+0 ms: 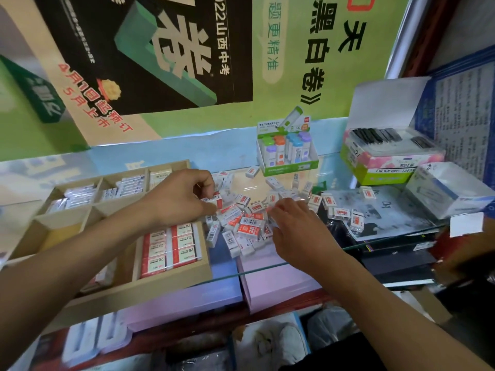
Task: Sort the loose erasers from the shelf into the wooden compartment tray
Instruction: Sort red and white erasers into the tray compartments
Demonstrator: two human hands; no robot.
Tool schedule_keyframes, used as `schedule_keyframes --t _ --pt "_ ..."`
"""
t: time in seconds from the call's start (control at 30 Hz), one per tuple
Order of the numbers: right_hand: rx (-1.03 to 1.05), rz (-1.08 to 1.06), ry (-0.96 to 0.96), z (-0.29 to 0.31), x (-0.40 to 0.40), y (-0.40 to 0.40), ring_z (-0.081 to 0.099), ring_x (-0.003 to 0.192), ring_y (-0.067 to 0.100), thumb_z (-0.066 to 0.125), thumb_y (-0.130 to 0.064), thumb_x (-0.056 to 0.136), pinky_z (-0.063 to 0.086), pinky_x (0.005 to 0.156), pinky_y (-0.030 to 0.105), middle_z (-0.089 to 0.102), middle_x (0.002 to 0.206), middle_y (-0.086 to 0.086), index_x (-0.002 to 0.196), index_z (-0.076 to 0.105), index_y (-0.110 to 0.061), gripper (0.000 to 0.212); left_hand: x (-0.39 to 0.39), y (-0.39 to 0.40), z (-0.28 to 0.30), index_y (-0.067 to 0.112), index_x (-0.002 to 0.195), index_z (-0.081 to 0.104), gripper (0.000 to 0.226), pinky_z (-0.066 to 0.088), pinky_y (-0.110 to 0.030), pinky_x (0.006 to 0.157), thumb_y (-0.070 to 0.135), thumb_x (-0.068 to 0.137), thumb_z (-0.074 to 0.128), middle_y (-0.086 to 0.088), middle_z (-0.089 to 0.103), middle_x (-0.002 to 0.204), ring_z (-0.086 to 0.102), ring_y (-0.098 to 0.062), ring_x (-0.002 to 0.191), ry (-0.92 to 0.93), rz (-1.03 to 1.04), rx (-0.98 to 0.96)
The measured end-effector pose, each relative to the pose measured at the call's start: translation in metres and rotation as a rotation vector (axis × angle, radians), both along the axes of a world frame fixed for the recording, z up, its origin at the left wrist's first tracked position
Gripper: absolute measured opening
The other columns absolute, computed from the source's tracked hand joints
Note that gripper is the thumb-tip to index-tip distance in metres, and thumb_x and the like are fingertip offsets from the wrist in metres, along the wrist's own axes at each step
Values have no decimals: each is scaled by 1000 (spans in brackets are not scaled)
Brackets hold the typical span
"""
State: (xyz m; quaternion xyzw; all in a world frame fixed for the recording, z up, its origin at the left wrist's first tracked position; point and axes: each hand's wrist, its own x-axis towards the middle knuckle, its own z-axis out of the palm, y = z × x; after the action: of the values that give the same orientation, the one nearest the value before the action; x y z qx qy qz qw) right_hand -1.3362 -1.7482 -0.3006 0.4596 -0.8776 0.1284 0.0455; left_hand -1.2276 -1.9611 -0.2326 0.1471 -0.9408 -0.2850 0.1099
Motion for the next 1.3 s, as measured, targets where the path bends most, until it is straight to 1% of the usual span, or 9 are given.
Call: schedule_keyframes --t 0.13,0.3,0.47,0.67,0.8,0.9,1.03,1.17,1.3 --pt "-100 105 -116 -1 8 -5 40 127 31 24 -36 91 35 106 45 47 139 9 139 44 -16 57 11 -3 0 18 71 57 23 48 -32 62 9 70 78 -1 63 76 58 -20 68 5 7 -15" --pt "11 139 -71 -15 22 -11 20 144 28 2 -57 89 17 118 48 31 154 7 150 26 -19 76 16 2 -8 16 72 58 22 44 -27 62 6 70 77 2 60 75 52 -12 64 8 -3 58" --pt "-2 60 -49 -21 20 0 16 147 24 5 -55 91 22 116 50 30 153 2 150 22 -20 71 10 10 -10 17 72 57 23 44 -27 63 6 70 77 -2 60 81 57 -22 75 50 -15 69" --pt "40 -56 -122 -23 4 15 -2 149 23 15 -60 97 5 118 47 12 161 3 153 10 -24 67 3 18 -8 18 71 56 25 42 -22 59 5 72 77 1 60 80 53 -7 63 49 -9 89" --pt "41 -50 -124 -22 7 12 -3 148 29 17 -59 97 3 117 49 8 161 4 153 11 -23 67 1 22 -10 18 71 56 25 45 -27 62 6 71 78 1 60 77 55 -16 69 42 -10 91" --pt "-10 -57 -167 -11 10 6 7 146 32 29 -50 100 12 118 51 13 160 4 152 16 -20 61 2 25 -11 18 74 57 26 46 -29 63 4 71 78 1 59 77 54 -16 69 47 -15 124" --pt "-251 -46 -181 9 9 5 47 124 26 50 -35 96 41 103 43 52 136 5 137 46 -16 45 11 28 -7 19 85 61 30 49 -28 72 -3 72 77 -1 61 87 59 -17 80 84 37 206" --pt "-494 40 -536 25 15 8 64 85 7 61 -22 92 53 79 25 69 100 -4 119 63 -20 27 29 29 0 17 89 67 30 49 -25 76 -7 74 74 -5 65 91 62 -13 79 97 145 398" --pt "-570 114 -854 28 28 3 66 83 2 70 -24 87 54 76 20 70 92 -8 109 65 -28 23 50 37 6 12 92 71 24 52 -30 76 -7 77 71 -10 74 93 69 -20 82 106 178 644"
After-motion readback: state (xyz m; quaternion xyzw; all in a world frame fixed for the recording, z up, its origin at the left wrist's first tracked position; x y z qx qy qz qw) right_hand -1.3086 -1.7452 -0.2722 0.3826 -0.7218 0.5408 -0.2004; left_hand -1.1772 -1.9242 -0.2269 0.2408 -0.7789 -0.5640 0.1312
